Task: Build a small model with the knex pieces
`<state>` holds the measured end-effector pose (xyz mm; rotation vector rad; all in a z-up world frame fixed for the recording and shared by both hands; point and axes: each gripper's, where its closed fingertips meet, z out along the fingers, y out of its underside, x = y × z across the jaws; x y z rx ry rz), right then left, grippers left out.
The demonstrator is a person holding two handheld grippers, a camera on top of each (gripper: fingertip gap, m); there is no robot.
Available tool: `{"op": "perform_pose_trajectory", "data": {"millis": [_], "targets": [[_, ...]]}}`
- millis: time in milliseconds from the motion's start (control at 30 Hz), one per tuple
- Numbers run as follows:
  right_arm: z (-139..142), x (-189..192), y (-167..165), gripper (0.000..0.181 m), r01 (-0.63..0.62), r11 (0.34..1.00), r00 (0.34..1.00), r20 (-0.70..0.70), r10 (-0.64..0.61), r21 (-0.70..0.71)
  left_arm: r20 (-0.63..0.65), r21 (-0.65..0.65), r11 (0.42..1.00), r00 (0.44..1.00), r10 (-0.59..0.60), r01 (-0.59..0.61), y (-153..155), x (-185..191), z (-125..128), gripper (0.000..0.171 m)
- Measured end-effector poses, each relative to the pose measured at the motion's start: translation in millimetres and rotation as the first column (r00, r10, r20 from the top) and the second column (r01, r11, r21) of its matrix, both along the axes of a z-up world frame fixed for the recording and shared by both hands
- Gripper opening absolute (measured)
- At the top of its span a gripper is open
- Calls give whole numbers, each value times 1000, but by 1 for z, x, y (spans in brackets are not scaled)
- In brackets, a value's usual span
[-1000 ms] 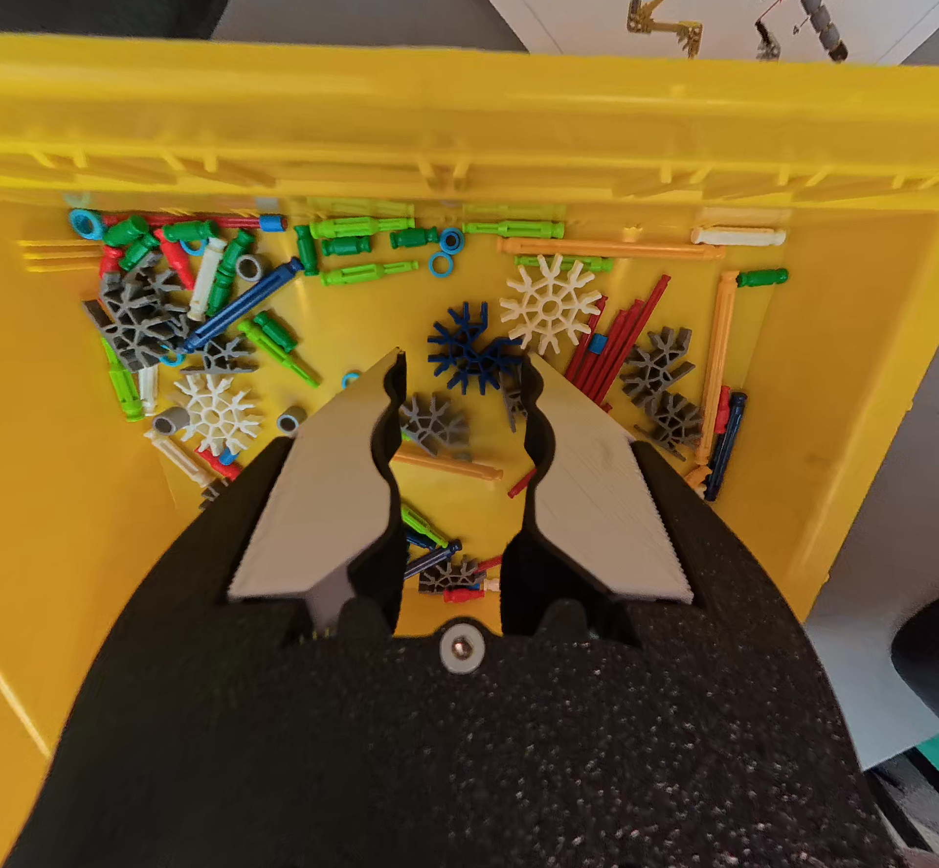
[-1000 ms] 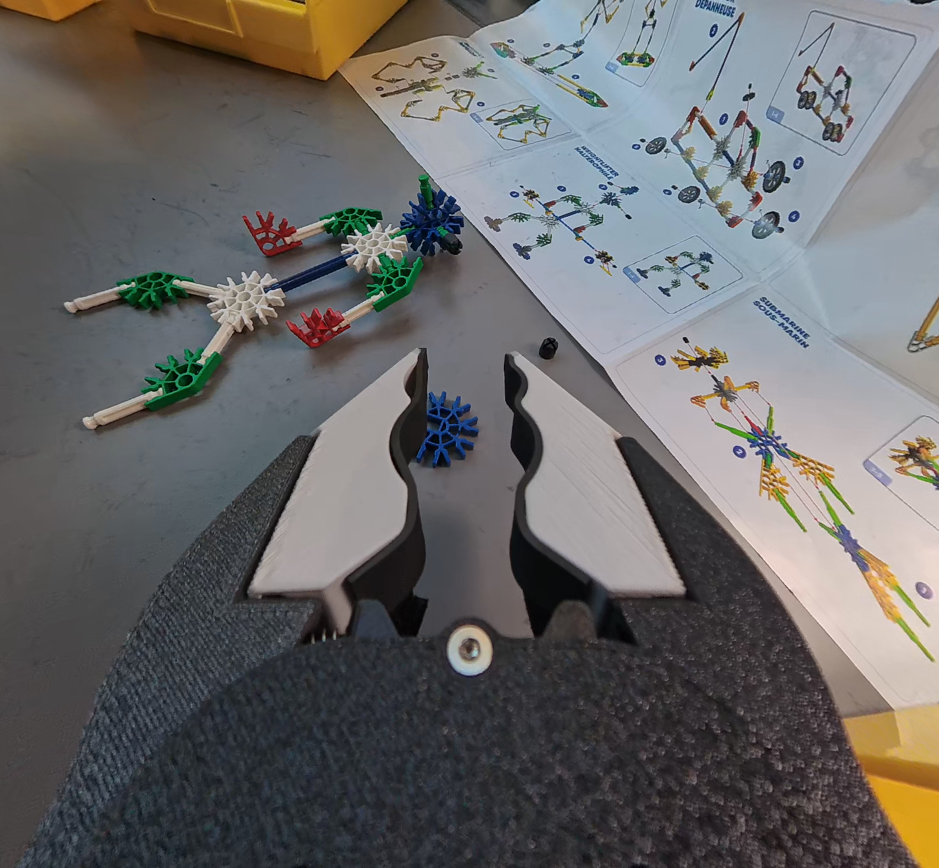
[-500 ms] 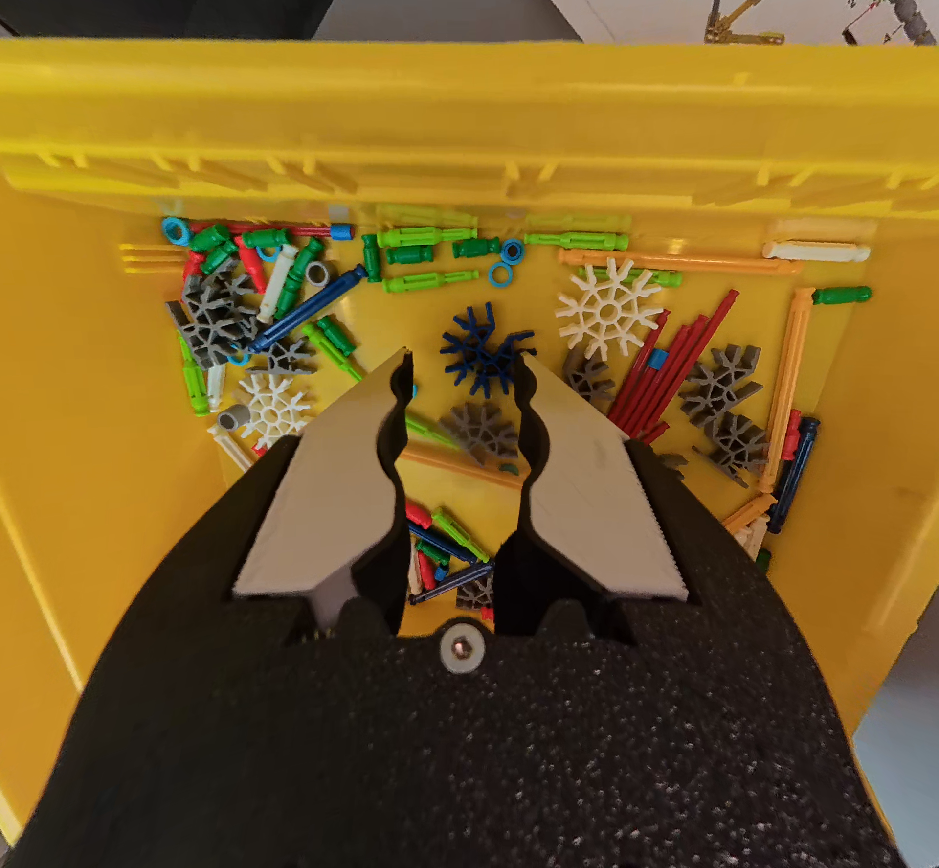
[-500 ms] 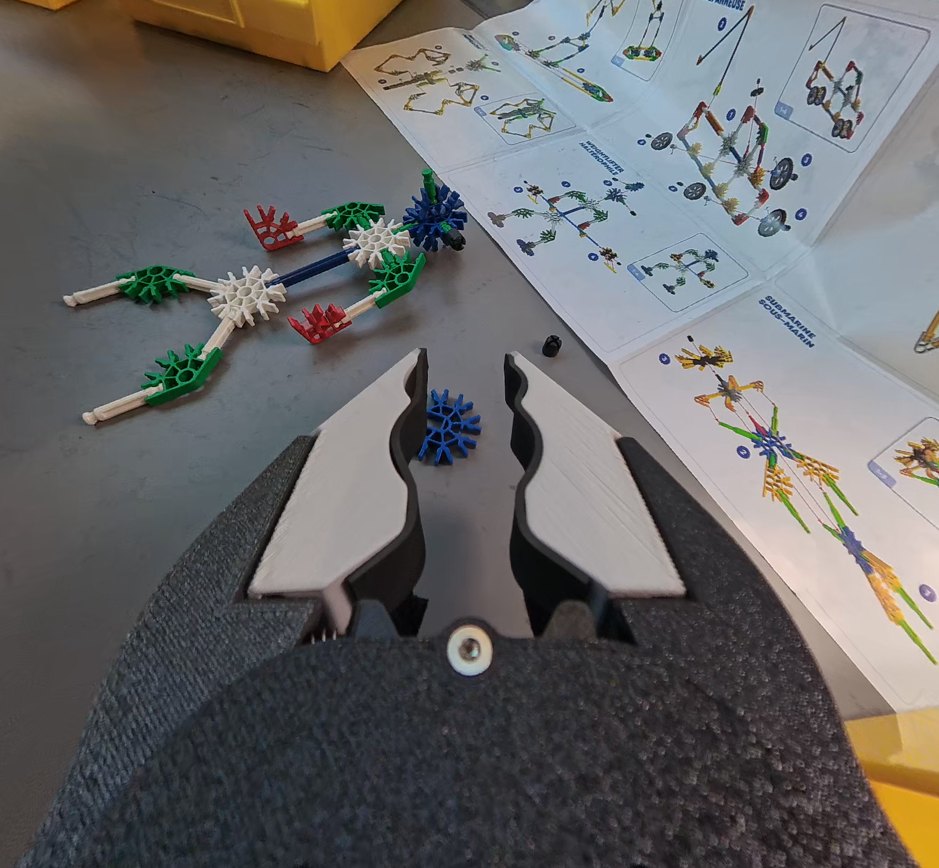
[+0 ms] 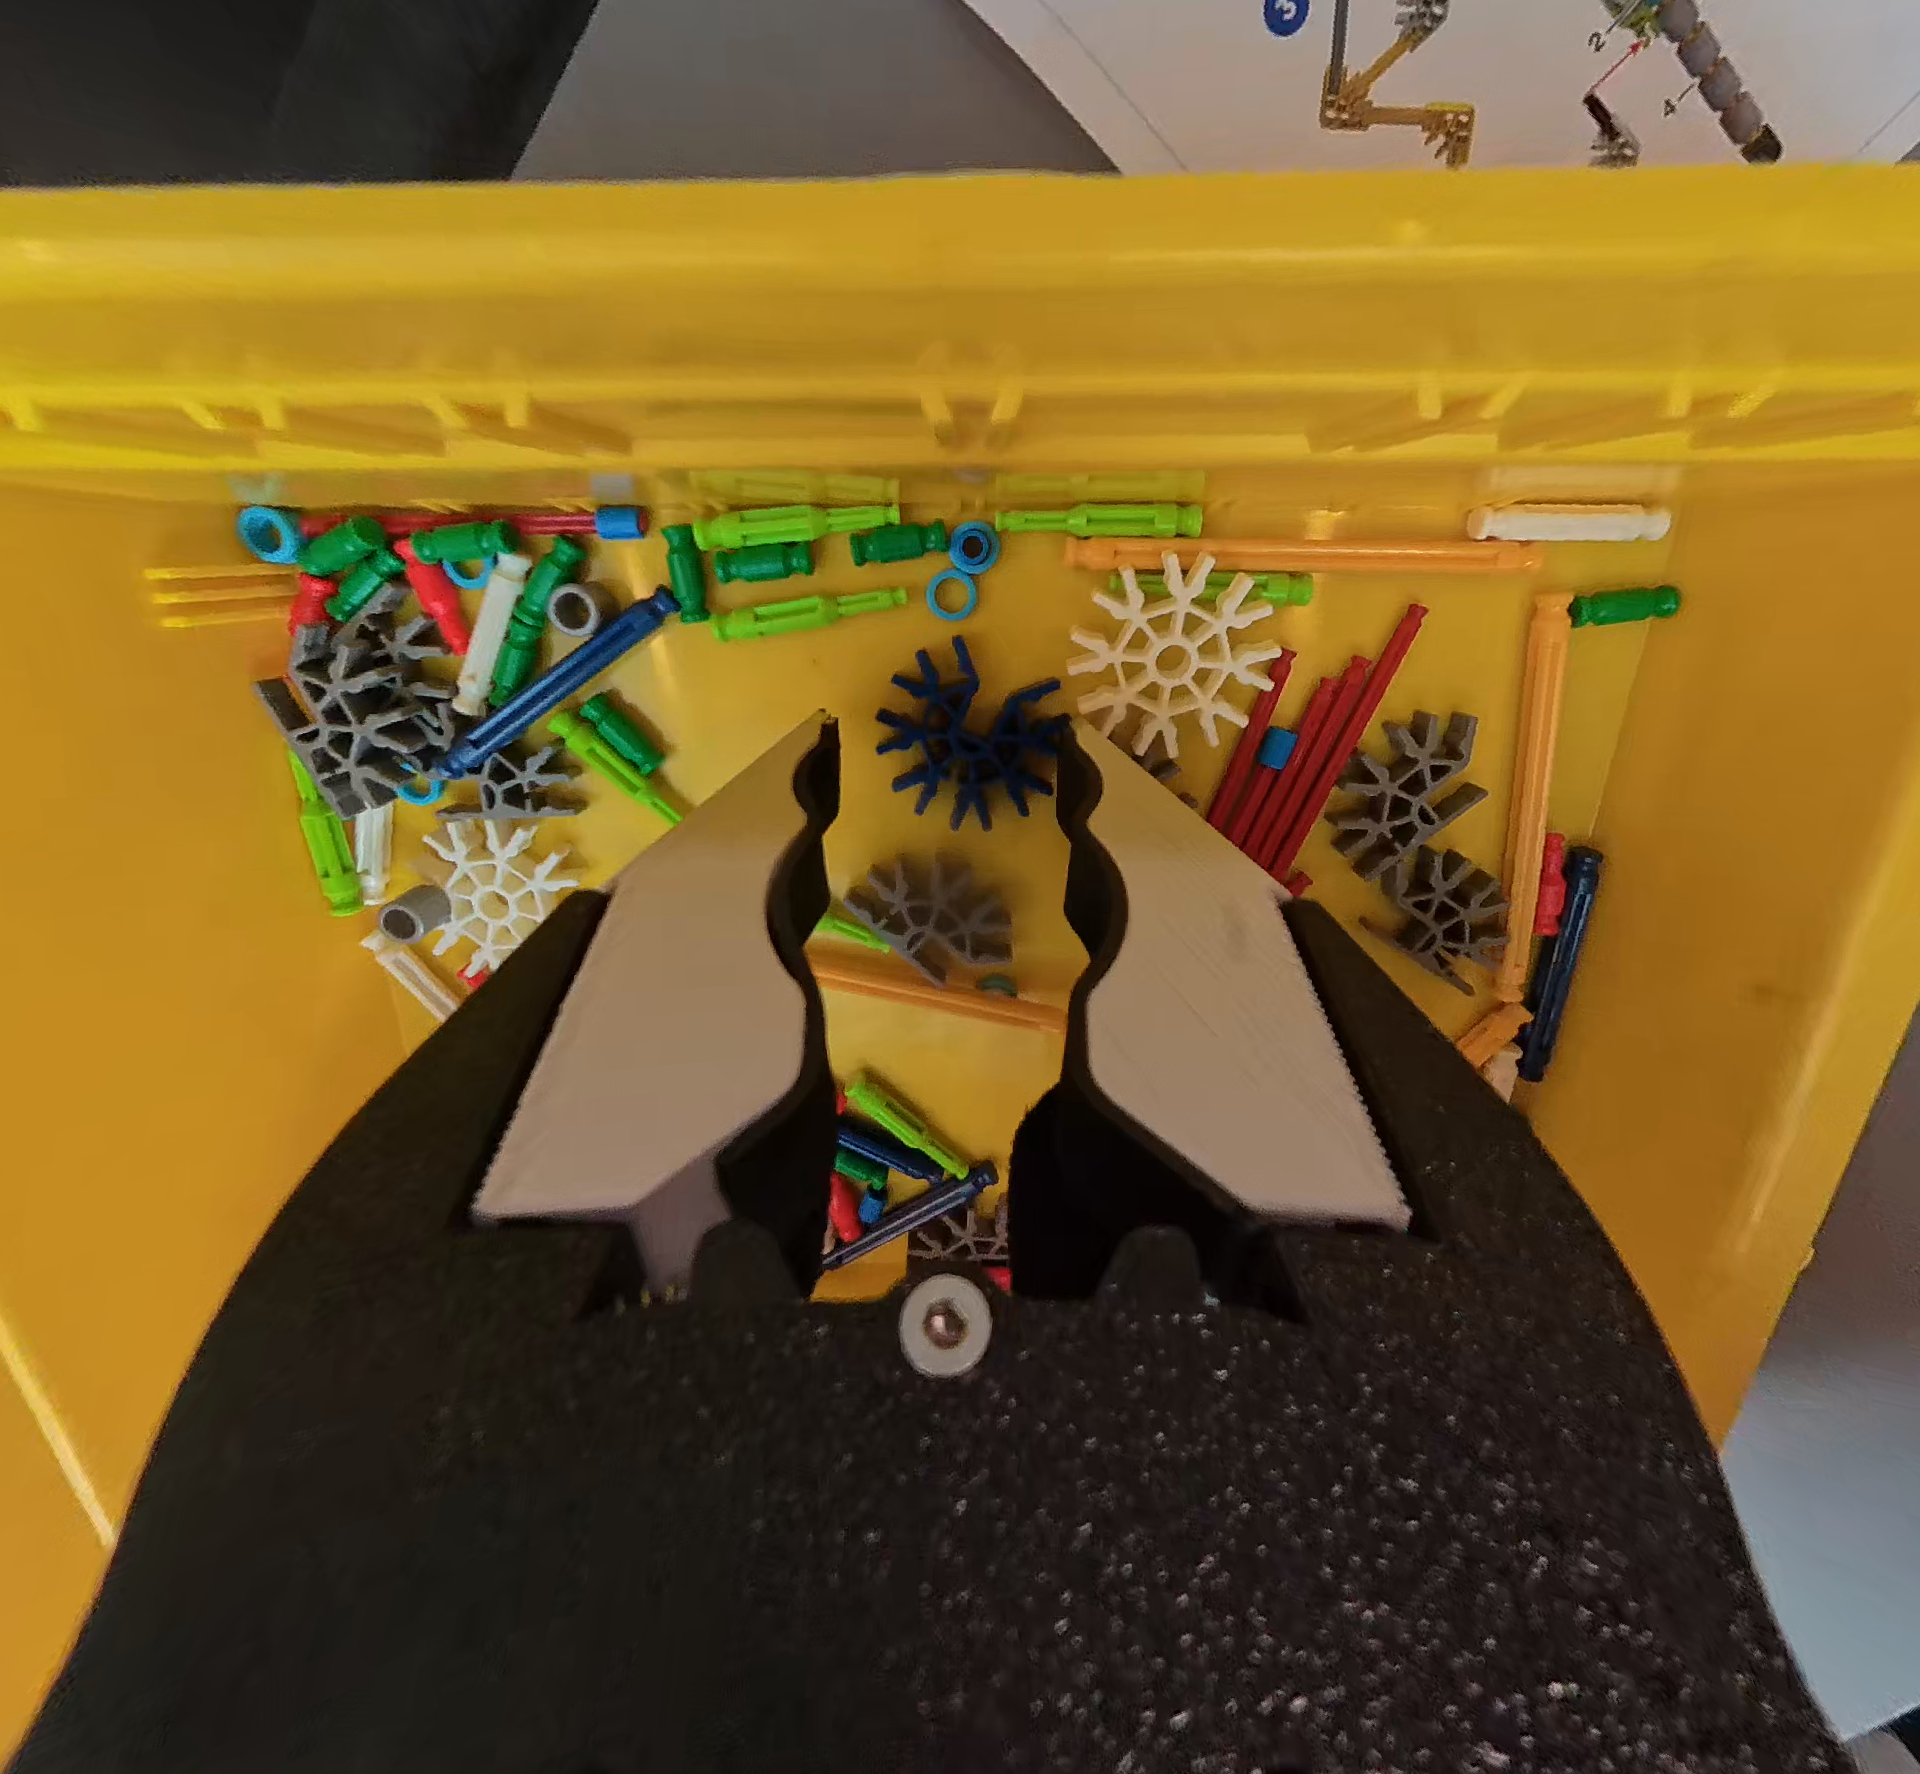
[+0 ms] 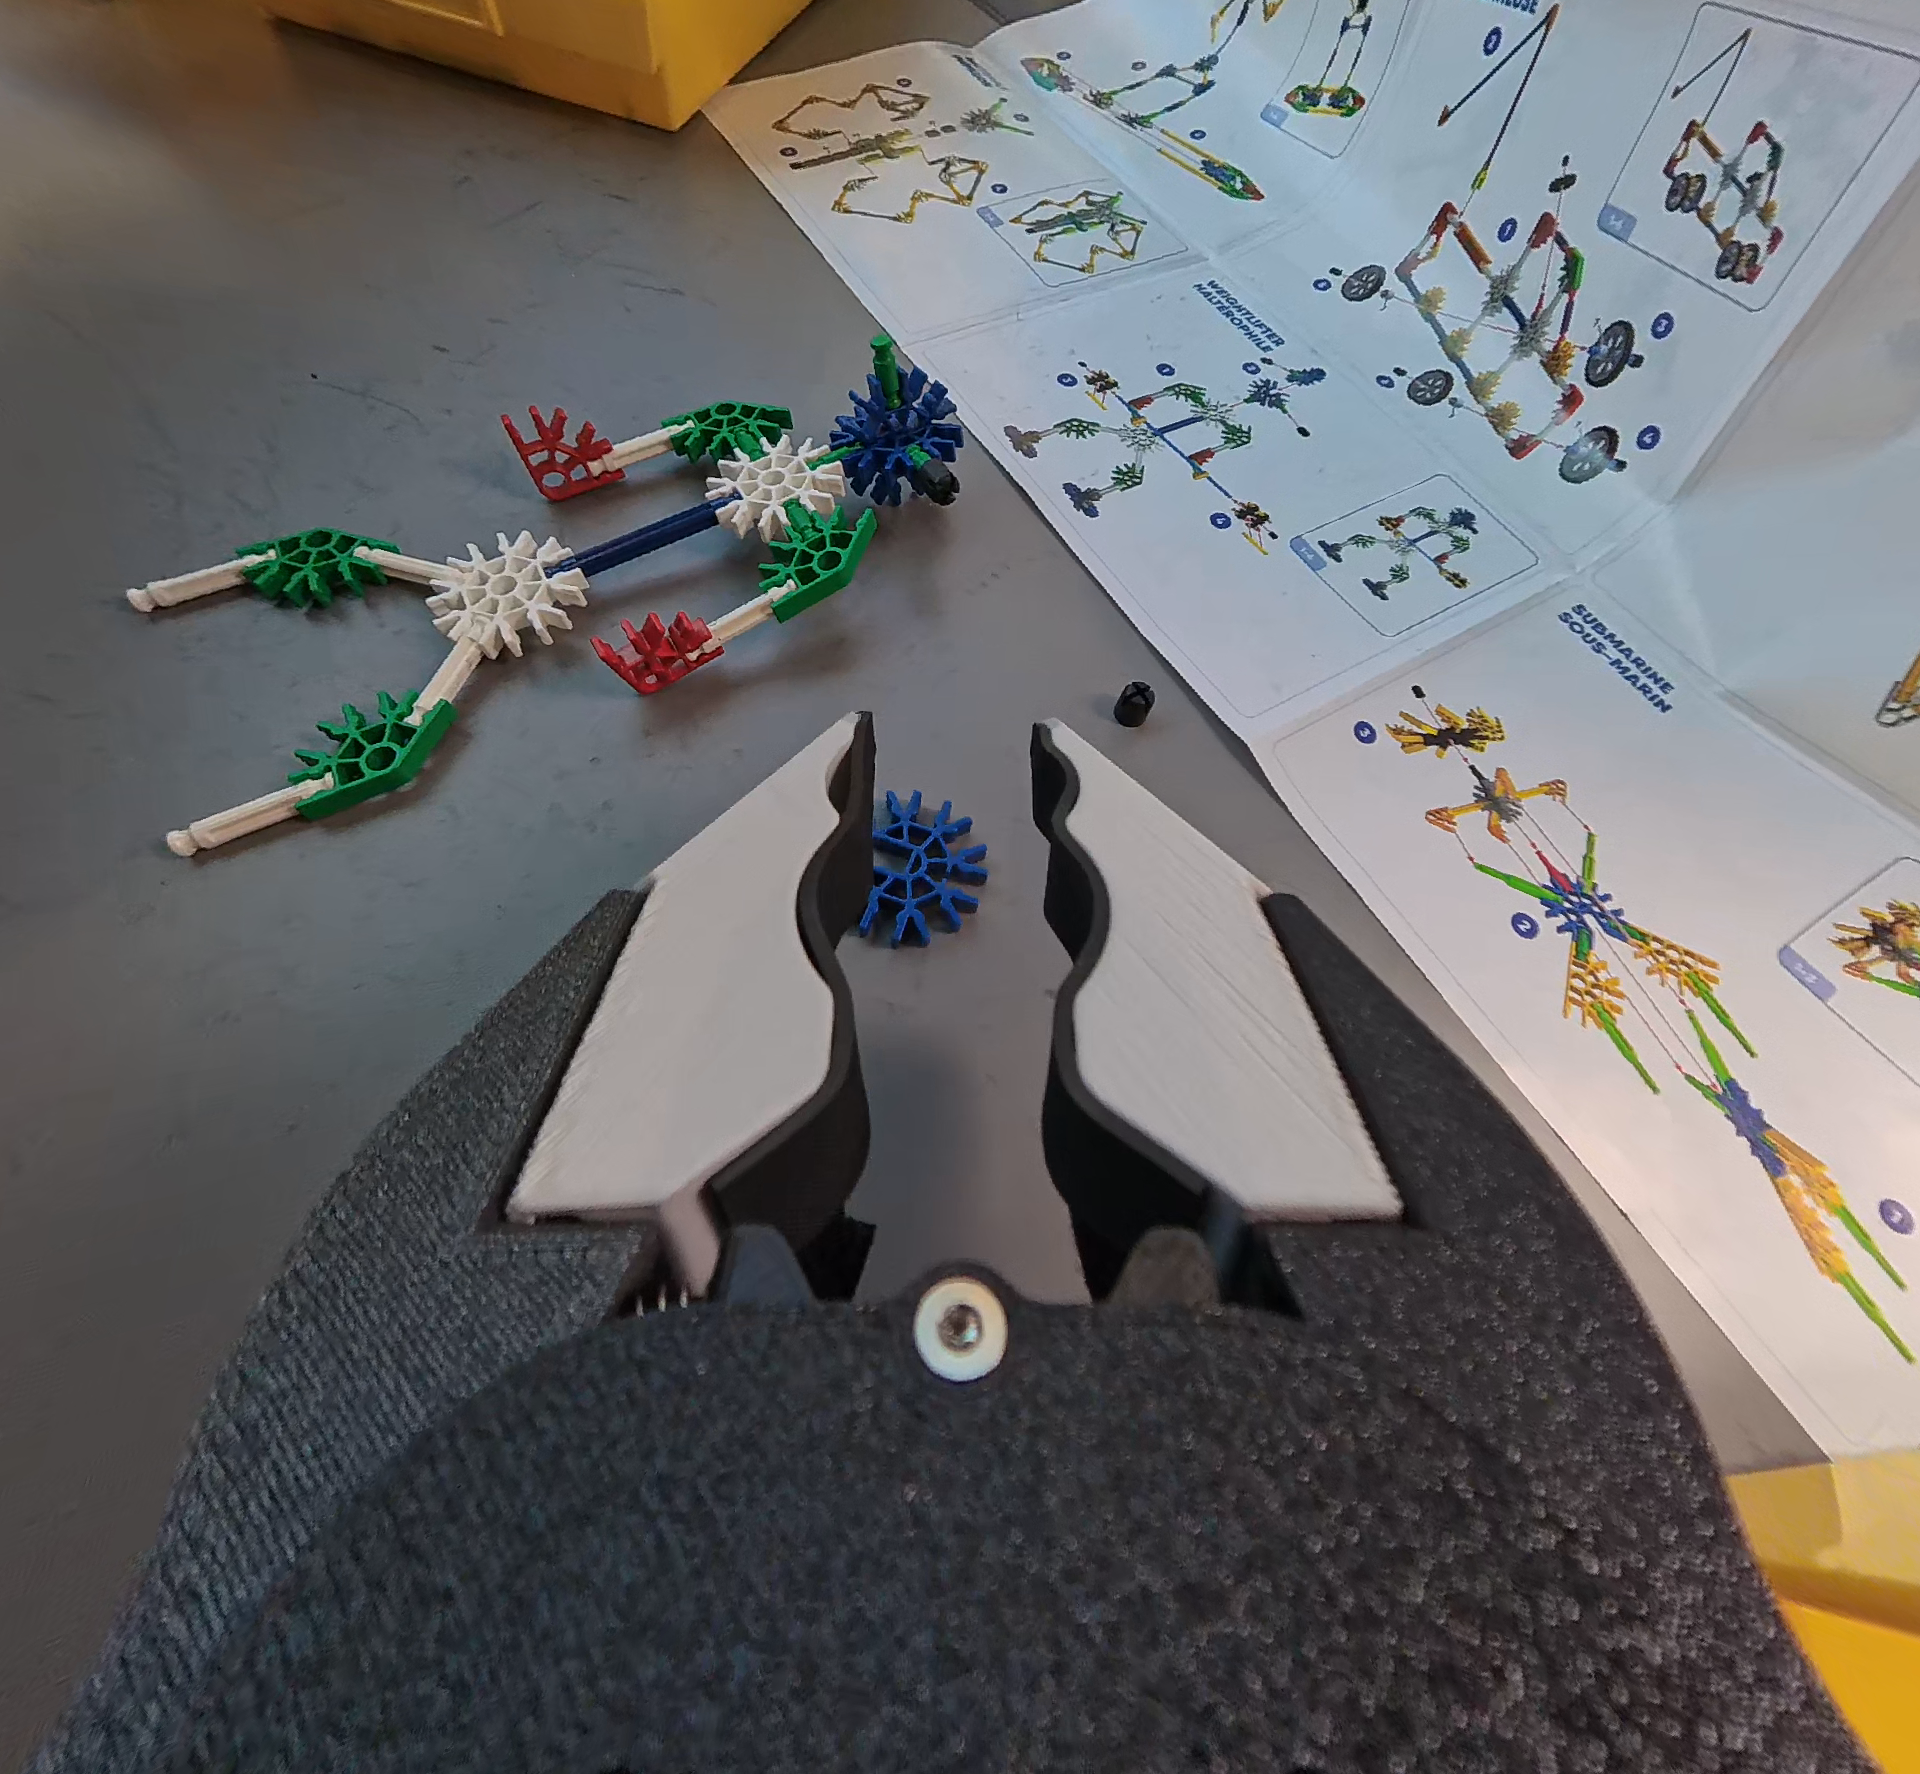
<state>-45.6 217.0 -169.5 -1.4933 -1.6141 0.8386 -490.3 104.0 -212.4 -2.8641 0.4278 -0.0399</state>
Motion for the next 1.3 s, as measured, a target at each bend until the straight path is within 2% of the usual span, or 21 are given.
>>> {"op": "perform_pose_trajectory", "data": {"millis": [133,467,767,1067,1167,1233,1300], "targets": [[1,0,0,29,1,1000,1000,-4,-2,-4,2,-13,1000,1000,25,-25,-1,-5,0,40],[1,0,0,29,1,1000,1000,-5,-1,-5,-3,-8,1000,1000,-24,24,-2,6,3,42],[1,0,0,29,-1,1000,1000,-3,1,-4,-20,-55,998,1000,-7,6,-7,-1,-6,42],[-1,0,-2,29,-7,1000,1000,5,7,9,-27,-45,999,1000,-15,14,-8,0,-5,37],[0,0,-1,28,-5,1000,1000,0,5,5,-84,43,999,996,-18,21,-3,-5,9,37],[1,1,-1,28,-5,1000,1000,-2,5,5,-121,154,988,993,6,13,3,-5,37,37],[1,0,-2,28,-8,1000,1000,-5,8,5,-163,271,962,986,22,23,7,4,75,37]]}}
